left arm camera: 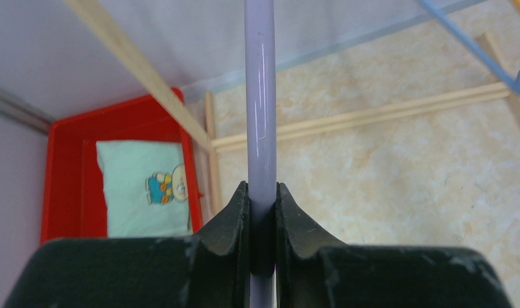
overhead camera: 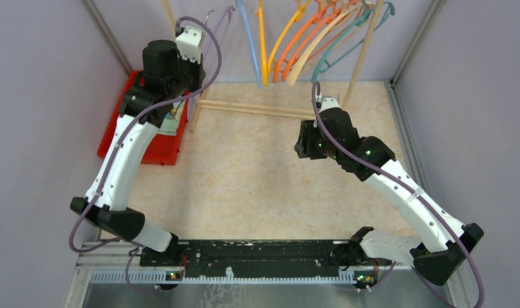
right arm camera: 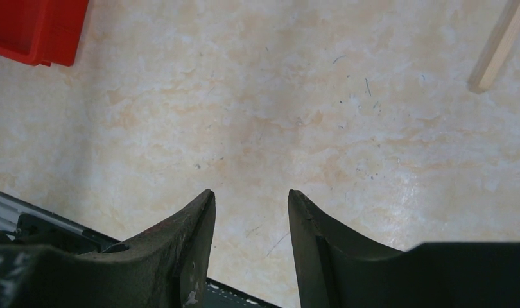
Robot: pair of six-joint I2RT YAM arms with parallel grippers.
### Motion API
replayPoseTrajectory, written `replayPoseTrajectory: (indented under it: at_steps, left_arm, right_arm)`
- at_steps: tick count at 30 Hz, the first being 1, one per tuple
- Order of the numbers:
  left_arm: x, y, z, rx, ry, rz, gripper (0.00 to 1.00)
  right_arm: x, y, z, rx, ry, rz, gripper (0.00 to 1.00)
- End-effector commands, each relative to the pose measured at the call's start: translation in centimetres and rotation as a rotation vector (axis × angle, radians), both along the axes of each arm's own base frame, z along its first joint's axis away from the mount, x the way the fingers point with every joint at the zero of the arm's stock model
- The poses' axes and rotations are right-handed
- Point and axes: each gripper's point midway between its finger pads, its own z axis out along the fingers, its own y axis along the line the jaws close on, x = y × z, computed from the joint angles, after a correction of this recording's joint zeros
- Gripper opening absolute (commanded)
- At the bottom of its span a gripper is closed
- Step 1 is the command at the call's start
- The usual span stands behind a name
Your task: Organize the hangers
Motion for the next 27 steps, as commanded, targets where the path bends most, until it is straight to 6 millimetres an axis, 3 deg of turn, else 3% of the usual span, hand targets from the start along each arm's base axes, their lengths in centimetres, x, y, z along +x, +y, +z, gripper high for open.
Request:
replayPoseTrajectory:
  at_steps: [1, 6, 12, 20, 27]
  left_arm:
    - [1.1, -2.2, 5.2, -0.083, -0.102, -0.096, 0.00]
    - [3.2, -3.0, 5.2, -0.084, -0.075, -0.099, 0.00]
    - [3.3, -3.0, 4.3, -0.085, -0.044, -0.091, 0.00]
    - [1.0, -1.4, 1.8, -0.057, 0.014, -0.060, 0.00]
    - [-2.4, 1.6, 3.8, -0.055, -0.049, 0.018, 0.00]
  right_arm:
    - [0.8, -0.7, 3.2, 0.022, -0.093, -0.029, 0.46]
    - [0.9, -1.0, 3.5, 0.025, -0.105, -0.037, 0.47]
    - [0.9, -1.0, 3.4, 0.020, -0.100, -0.038, 0.47]
    - [1.0, -0.6, 2.9, 0.025, -0.087, -0.027, 0.47]
    - [1.0, -0.2, 2.3, 0.027, -0.068, -0.016, 0.47]
